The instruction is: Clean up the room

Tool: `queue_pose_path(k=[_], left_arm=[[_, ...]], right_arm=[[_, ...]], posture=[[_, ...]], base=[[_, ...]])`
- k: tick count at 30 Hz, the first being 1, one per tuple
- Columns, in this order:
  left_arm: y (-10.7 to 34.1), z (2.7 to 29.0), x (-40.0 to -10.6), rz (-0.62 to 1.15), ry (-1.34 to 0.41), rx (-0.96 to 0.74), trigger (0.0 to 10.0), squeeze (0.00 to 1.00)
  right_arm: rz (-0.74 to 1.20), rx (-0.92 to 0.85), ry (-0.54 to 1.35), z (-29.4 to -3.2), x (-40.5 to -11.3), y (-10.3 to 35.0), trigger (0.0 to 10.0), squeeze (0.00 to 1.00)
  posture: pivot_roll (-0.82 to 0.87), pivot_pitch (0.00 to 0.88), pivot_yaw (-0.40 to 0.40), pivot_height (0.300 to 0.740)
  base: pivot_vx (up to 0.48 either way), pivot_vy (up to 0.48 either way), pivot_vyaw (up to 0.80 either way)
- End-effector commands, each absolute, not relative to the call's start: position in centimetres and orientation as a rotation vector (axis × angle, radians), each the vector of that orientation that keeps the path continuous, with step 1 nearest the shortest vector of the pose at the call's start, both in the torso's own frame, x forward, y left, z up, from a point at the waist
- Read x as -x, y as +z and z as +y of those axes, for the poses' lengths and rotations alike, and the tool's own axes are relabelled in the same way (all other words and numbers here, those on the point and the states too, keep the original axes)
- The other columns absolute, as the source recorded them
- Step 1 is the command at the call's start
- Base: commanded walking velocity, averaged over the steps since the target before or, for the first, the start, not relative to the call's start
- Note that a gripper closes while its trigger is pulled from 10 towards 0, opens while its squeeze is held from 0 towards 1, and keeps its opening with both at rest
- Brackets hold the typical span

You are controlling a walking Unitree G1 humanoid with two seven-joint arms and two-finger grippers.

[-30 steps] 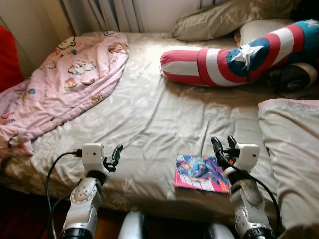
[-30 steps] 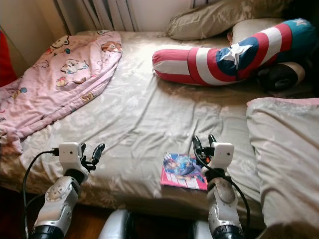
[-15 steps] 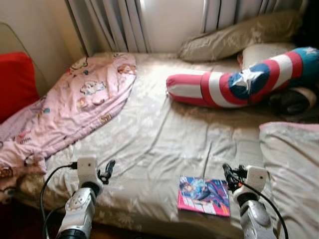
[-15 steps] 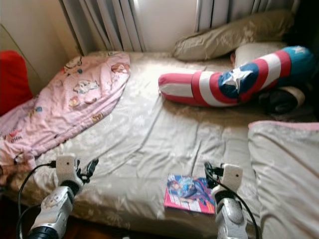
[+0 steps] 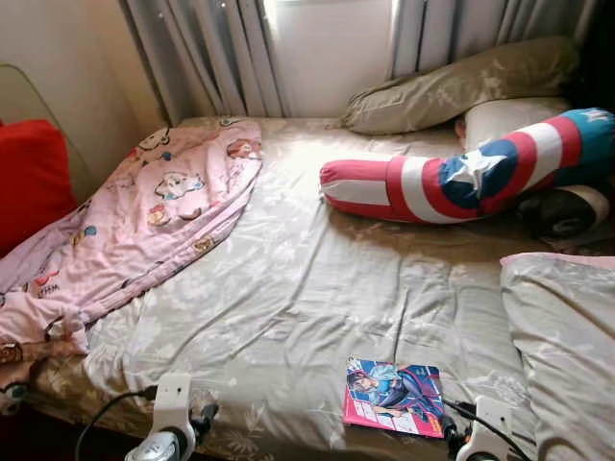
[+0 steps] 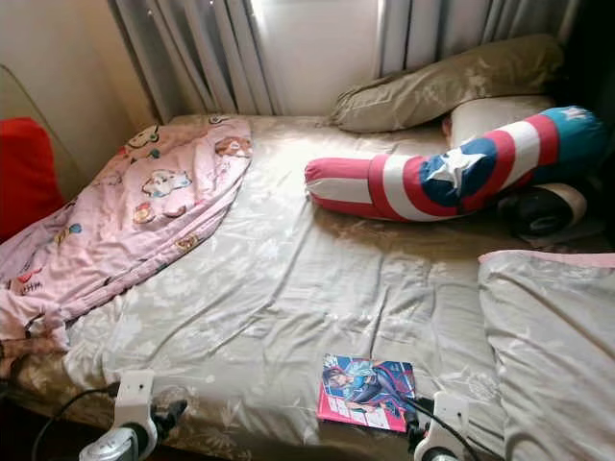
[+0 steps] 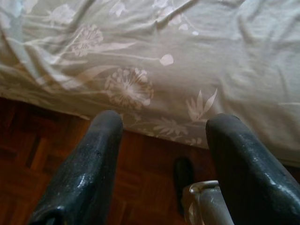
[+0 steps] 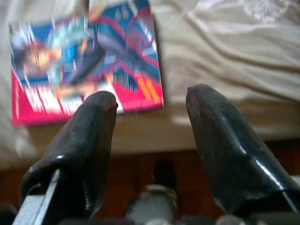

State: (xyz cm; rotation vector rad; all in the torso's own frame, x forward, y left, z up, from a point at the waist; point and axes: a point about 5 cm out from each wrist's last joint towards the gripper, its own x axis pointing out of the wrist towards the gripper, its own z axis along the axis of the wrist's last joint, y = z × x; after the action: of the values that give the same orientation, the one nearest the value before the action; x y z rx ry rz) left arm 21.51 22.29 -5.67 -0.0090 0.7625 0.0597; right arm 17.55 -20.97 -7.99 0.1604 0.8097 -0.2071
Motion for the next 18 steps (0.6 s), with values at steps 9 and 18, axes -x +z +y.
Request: queue_pose_path(k=[9, 18], left_arm=[[-7.5, 21.8, -18.9, 0.895, 0.081, 0.021, 10.0, 0.0], [-7.8, 21.7, -18.4, 0.913, 0.112, 0.041, 10.0, 0.0]], right_arm=[[0.866, -0.116, -0.196, -20.3, -16.8, -8.6, 10.0, 0.0], [0.877, -0.178, -0.193, -20.1, -16.9, -8.6, 10.0, 0.0]], posture=[[0.01, 0.0, 0.1, 0.74], [0.01, 0.0, 0.092, 0.74]], base=[[0.0, 0.0, 0.18], [0.0, 0.0, 0.27]])
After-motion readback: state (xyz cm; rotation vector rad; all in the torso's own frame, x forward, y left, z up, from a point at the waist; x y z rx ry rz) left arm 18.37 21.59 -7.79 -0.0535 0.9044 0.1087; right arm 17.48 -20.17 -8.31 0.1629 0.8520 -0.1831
